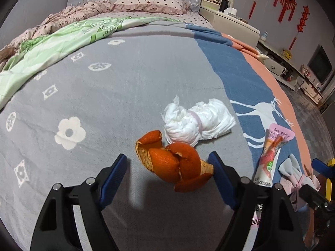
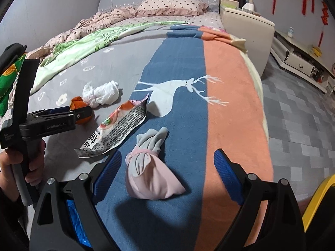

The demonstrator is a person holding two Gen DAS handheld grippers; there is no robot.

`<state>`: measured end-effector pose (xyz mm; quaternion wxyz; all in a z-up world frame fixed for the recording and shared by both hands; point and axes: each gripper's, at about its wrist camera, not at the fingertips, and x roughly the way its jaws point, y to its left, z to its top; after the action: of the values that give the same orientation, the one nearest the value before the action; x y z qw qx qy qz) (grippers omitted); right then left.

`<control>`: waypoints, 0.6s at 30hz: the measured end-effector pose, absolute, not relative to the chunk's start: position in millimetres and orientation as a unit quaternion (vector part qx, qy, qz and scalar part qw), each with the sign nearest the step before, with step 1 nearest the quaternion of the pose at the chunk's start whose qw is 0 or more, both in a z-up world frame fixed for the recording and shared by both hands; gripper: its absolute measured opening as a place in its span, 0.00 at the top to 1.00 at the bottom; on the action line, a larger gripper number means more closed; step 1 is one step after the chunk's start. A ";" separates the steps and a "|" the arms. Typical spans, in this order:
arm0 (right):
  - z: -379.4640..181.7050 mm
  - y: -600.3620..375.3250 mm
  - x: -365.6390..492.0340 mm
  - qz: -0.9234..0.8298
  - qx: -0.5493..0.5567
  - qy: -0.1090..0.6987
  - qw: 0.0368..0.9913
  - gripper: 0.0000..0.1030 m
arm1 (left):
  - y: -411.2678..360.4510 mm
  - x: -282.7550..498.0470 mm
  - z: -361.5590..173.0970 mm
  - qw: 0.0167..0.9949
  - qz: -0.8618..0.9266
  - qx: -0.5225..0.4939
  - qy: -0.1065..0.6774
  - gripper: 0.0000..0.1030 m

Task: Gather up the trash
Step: 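Grasp the orange peel left while the right grasps the pink cloth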

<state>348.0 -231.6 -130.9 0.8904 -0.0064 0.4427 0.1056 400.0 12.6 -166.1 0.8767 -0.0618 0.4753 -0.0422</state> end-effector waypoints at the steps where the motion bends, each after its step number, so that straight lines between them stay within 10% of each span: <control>1: -131.8 -231.0 349.3 0.106 -0.007 0.444 0.890 0.17 | 12.8 400.4 -167.6 0.876 -0.042 -0.062 0.476 0.29; 9: -140.5 -220.9 354.7 0.112 -0.011 0.451 0.885 0.26 | 11.8 400.3 -168.6 0.878 -0.049 -0.065 0.471 0.44; 18: -141.6 -219.3 354.5 0.123 -0.011 0.455 0.882 0.59 | 10.0 398.1 -163.8 0.883 -0.052 -0.064 0.463 0.56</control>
<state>354.5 -219.3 -141.6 0.8818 -0.0110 0.4553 0.1226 398.1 10.0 -163.8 0.8826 -0.0644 0.4628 -0.0516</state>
